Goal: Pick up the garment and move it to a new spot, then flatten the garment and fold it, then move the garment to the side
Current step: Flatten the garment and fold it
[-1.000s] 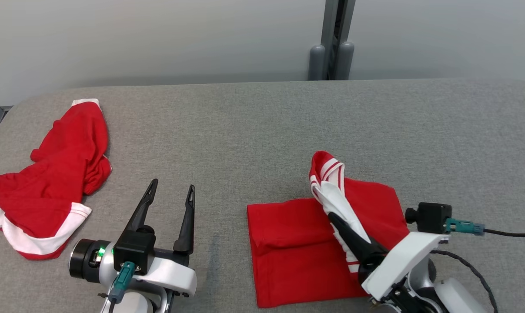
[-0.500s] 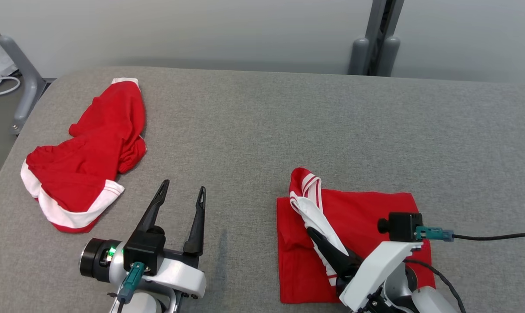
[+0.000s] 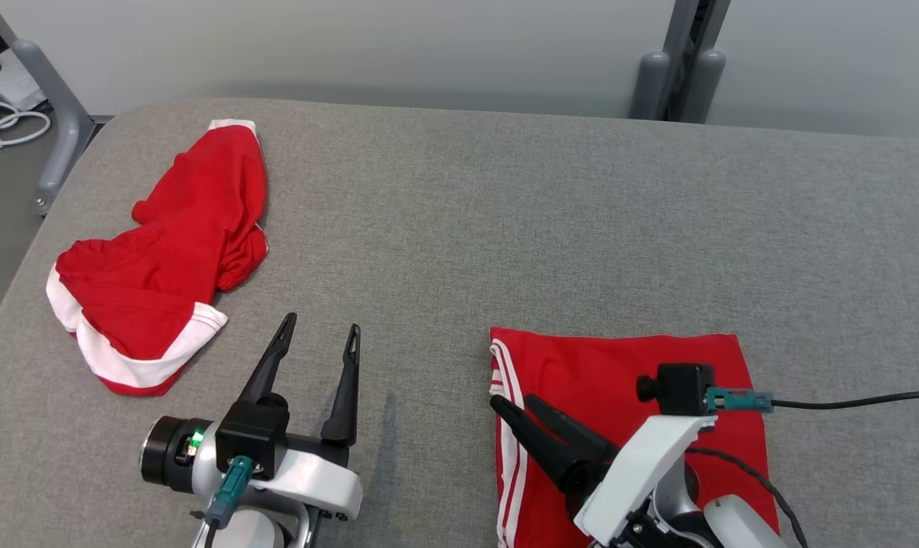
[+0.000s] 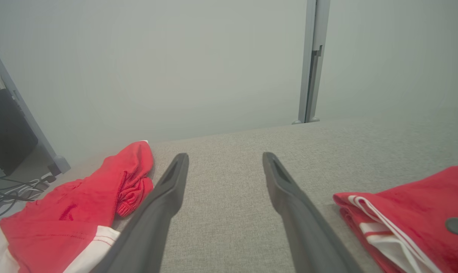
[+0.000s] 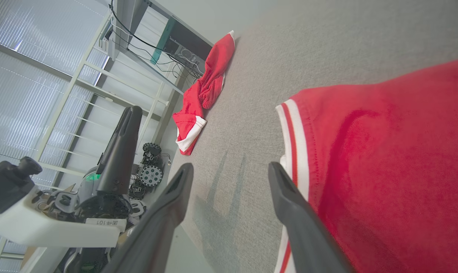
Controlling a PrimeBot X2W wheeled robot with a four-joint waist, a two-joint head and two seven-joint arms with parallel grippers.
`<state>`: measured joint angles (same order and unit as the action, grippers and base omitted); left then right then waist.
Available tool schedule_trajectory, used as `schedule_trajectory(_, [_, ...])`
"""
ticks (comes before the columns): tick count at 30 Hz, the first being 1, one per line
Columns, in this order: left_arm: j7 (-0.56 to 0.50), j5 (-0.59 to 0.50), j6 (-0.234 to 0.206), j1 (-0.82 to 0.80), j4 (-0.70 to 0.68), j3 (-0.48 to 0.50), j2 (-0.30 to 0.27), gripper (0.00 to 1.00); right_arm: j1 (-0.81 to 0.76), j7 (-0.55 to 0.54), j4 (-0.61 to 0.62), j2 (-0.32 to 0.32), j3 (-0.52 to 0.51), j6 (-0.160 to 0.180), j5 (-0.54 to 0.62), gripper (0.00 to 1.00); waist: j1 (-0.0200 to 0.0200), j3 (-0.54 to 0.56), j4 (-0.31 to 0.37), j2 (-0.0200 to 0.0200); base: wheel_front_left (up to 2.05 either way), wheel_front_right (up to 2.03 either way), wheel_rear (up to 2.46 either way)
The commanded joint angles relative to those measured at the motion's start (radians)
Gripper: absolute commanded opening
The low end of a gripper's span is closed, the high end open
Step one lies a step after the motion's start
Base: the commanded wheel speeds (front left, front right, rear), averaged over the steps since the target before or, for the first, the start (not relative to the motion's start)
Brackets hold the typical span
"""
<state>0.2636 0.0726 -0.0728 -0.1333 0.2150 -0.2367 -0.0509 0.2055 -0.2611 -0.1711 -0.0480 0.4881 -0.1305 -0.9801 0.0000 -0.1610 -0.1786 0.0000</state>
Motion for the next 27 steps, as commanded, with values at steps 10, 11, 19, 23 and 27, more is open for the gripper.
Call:
schedule_trajectory(10, [0.001,-0.002,-0.005,-0.011,-0.010,0.013,-0.002,1.00,0.051,0.068,0.054,-0.030,-0.111,0.000,0.142,1.00,0.0000,0.032,0.056,0.0000,0.00,0.00,0.00])
schedule_trajectory(11, [0.001,-0.002,-0.005,-0.011,-0.013,0.014,-0.002,1.00,0.051,0.077,0.060,-0.036,-0.130,0.000,0.158,1.00,0.0000,0.036,0.062,0.0000,0.00,0.00,0.00])
schedule_trajectory(19, [0.000,0.027,-0.026,0.002,-0.075,0.044,-0.001,1.00,0.070,0.205,0.137,-0.238,-0.203,0.000,0.473,1.00,0.0000,0.049,0.106,0.0000,0.00,0.00,0.00])
schedule_trajectory(23, [0.000,0.035,-0.033,0.019,-0.091,0.051,-0.002,1.00,0.036,0.311,0.121,-0.278,-0.260,0.000,0.620,1.00,0.0000,0.055,0.126,0.0000,0.00,0.00,0.00])
schedule_trajectory(27, [0.000,0.050,-0.035,0.034,-0.102,0.053,-0.002,1.00,-0.007,0.395,0.107,-0.261,-0.331,0.000,0.691,1.00,0.0000,0.063,0.143,0.0000,0.00,0.00,0.00])
